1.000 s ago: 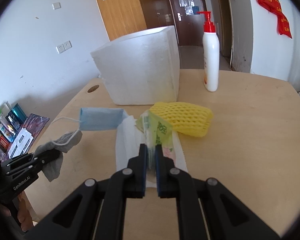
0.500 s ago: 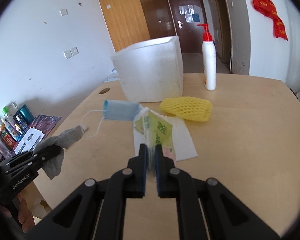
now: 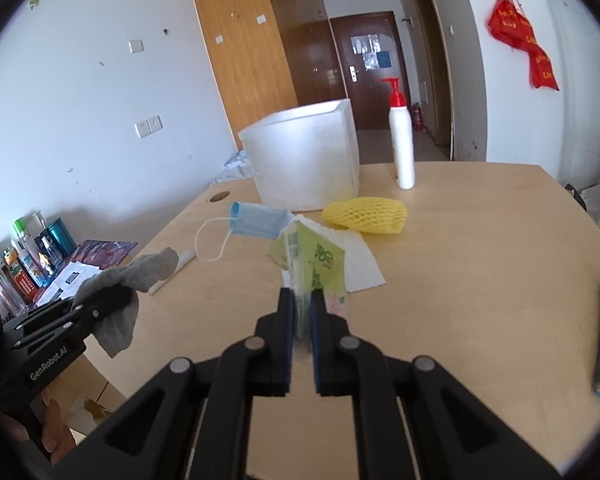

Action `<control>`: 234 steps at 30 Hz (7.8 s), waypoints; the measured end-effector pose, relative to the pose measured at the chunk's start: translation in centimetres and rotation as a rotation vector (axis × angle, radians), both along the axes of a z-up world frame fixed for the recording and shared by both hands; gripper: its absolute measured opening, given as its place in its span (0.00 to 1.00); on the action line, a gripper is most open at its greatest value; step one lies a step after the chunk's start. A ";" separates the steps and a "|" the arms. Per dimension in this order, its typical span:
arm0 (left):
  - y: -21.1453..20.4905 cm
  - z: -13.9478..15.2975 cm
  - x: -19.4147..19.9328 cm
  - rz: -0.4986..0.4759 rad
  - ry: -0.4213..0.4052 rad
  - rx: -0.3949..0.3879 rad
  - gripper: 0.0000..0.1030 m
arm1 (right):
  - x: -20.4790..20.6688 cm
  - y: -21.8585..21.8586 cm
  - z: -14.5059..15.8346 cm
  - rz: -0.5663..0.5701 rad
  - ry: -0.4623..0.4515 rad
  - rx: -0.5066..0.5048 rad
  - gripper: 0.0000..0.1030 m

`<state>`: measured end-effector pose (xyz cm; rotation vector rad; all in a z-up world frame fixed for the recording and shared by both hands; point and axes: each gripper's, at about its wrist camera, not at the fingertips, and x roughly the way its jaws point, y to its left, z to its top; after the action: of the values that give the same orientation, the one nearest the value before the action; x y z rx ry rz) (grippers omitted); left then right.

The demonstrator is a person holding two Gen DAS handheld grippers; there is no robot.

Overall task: Organize soft objects
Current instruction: 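Lift the grey sock with the left gripper while the right lifts the tissue pack, then carry the sock and tissue pack over the white foam box with both grippers, then open the left gripper to drop the grey sock into the foam box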

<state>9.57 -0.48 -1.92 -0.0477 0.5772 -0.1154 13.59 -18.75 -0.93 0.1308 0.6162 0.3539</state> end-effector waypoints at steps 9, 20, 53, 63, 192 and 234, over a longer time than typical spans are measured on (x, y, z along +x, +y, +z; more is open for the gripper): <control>-0.3 0.7 -2.9 -0.017 -0.046 0.002 0.09 | -3.5 0.2 0.9 -0.008 -0.052 -0.008 0.10; -0.8 2.8 -6.7 -0.029 -0.167 0.010 0.09 | -7.0 0.4 3.1 -0.019 -0.169 0.000 0.10; -1.5 7.7 -9.2 0.014 -0.366 0.022 0.09 | -9.6 1.3 7.2 -0.029 -0.382 0.004 0.10; -1.4 7.5 -8.7 0.042 -0.358 0.033 0.09 | -8.8 1.9 7.1 -0.020 -0.369 -0.001 0.10; -1.6 9.7 33.5 -0.041 -0.074 0.029 0.09 | 24.3 5.5 9.4 0.005 -0.162 -0.092 0.10; -0.7 9.7 33.5 0.053 -0.119 0.070 0.87 | 25.0 5.0 9.0 -0.007 -0.161 -0.090 0.10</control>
<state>43.08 -1.16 7.80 0.0118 0.4603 -0.0462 38.55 -13.80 8.04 0.0176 0.4716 0.3261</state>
